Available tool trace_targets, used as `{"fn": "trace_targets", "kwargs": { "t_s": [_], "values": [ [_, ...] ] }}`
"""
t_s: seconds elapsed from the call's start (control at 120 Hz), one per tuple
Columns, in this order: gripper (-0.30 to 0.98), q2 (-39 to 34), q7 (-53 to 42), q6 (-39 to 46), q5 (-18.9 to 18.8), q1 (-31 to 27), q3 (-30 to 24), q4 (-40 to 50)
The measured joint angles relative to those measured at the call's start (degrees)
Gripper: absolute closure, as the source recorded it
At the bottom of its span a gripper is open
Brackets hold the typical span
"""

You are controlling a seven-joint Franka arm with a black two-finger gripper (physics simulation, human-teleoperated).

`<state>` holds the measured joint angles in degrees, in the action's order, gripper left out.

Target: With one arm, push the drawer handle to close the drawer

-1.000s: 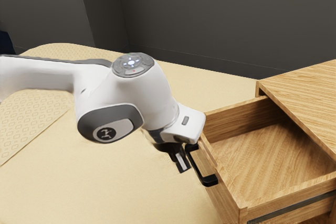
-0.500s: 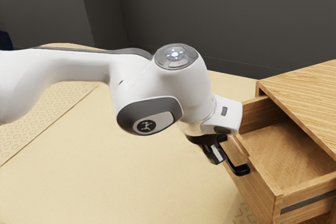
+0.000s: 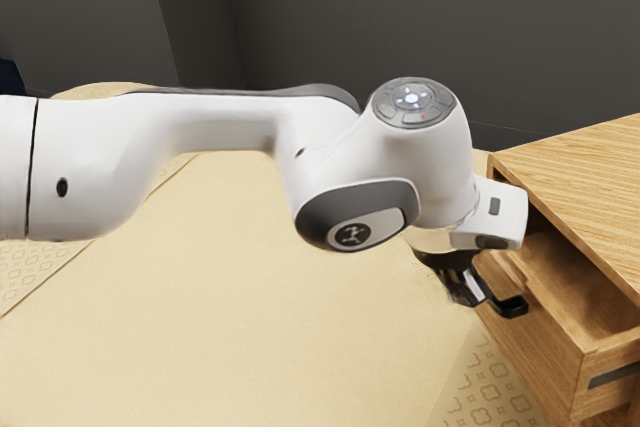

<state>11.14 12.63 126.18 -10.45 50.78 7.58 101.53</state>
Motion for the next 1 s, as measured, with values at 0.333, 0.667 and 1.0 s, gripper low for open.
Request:
{"fn": "trace_targets", "kwargs": {
  "t_s": [0.333,0.667,1.0],
  "values": [
    [0.79,7.7,-1.9,-1.5,0.1,-0.8,-1.6,-10.9],
    [0.79,9.1,-4.5,-1.7,2.9,-2.0,-1.1,-11.7],
    [0.34,-17.4,-2.9,-4.1,7.3,-9.8,0.5,12.5]
  ]
}}
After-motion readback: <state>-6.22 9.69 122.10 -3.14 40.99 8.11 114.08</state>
